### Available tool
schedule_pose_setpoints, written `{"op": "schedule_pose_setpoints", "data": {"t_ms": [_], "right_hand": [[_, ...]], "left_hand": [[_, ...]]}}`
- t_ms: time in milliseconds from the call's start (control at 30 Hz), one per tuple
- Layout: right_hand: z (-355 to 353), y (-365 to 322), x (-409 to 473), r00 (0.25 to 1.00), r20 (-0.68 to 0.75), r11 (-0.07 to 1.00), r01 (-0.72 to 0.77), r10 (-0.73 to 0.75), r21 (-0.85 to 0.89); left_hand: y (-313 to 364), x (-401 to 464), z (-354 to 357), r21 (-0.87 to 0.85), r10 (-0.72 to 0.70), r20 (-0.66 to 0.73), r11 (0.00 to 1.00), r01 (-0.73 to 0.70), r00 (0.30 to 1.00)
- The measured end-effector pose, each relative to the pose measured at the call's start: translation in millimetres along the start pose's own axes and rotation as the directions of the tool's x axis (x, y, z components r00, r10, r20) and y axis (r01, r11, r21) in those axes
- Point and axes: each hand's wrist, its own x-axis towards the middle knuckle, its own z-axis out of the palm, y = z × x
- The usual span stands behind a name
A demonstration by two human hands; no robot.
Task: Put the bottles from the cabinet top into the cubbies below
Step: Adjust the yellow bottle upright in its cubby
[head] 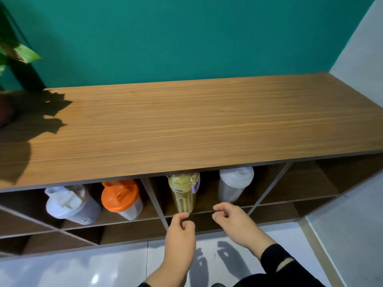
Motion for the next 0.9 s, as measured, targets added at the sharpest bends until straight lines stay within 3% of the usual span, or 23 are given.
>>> {"op": "schedule_pose_setpoints", "data": {"t_ms": [67,167,333,700,900], "right_hand": [[13,-21,2,1.0,0.004,0.993,0.003,-0.003,0.121],[43,-41,2,0.998,-0.058,0.963,-0.023,0.04,0.267],[75,-56,-3,0.99,-0.135,0.912,0.019,0.04,0.41],[65,-57,17,0.959,-0.266,0.901,0.026,0.1,0.432],[70,-58,20,0.969,-0.238,0.873,0.066,0.059,0.484]], "left_hand": [[1,0,-11,-0.036,-0.023,-0.027,0.999,0.022,0.999],[8,13,-21,0.03,0.058,-0.031,0.998,-0.057,0.998],[26,35,-29,0.028,0.076,0.064,0.997,-0.078,0.995],[32,40,-20,-0.002,0.125,0.053,0.992,-0.125,0.991],[31,44,-18,0.03,0.136,0.09,0.99,-0.139,0.987]]}}
